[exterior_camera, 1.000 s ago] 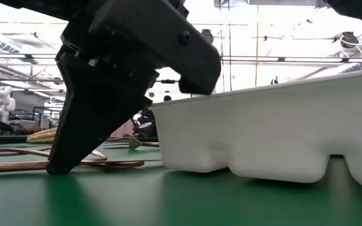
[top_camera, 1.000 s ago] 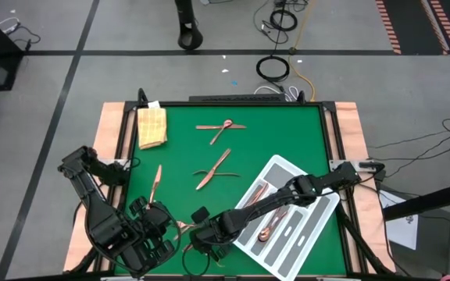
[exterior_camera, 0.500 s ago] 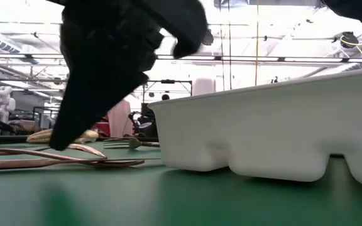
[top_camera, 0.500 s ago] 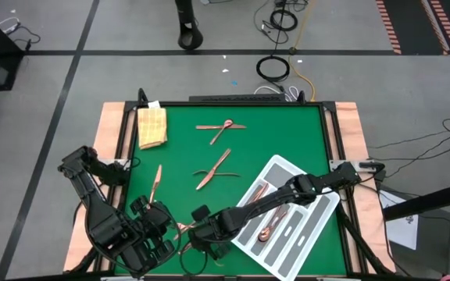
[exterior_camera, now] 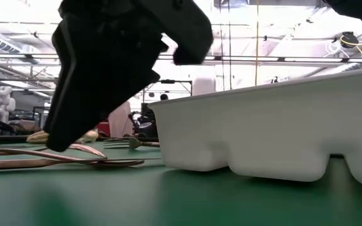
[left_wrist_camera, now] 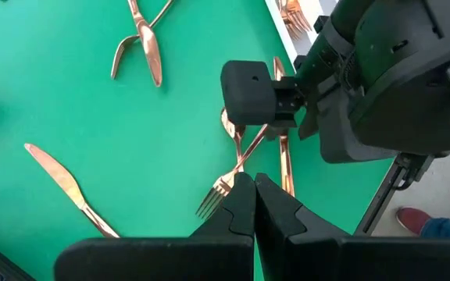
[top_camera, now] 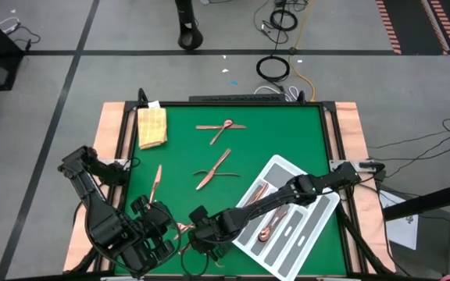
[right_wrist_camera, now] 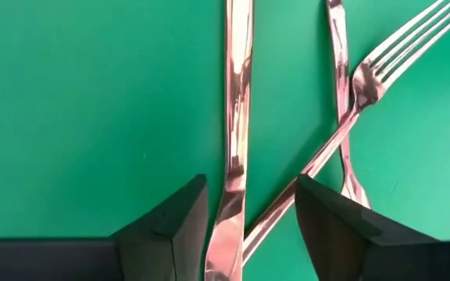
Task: Sort silverware
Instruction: Put the bronze knife into the silverware tray
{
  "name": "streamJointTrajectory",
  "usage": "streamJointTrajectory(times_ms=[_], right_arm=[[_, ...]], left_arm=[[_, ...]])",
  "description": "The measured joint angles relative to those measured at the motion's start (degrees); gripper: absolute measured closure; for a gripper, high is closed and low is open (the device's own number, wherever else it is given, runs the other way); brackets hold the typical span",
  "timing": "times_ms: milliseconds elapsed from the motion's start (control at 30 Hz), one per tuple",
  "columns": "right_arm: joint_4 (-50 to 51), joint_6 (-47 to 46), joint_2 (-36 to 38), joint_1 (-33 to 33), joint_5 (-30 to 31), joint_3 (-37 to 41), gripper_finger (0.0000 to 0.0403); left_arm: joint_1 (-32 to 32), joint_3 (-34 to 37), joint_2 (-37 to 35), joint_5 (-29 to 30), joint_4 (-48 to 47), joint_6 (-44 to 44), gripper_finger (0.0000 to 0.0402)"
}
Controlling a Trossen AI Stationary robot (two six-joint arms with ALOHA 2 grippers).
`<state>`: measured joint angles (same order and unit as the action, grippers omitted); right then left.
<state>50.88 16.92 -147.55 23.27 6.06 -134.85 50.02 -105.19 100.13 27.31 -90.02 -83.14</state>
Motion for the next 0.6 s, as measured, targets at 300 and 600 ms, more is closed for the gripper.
streamJointTrajectory(times_ms=[300, 600], right_arm=[[-3.0, 1.8, -1.3, 0.0, -3.1, -0.1, 0.0255], [-2.0, 0.9, -4.3, -1.5, -4.0, -0.6, 0.0259]], left_arm=[[0.0, 0.0, 0.0, 0.1, 0.0, -0.1, 0.0401], [0.0, 0.0, 0.0, 0.1, 0.0, -0.6, 0.0401]])
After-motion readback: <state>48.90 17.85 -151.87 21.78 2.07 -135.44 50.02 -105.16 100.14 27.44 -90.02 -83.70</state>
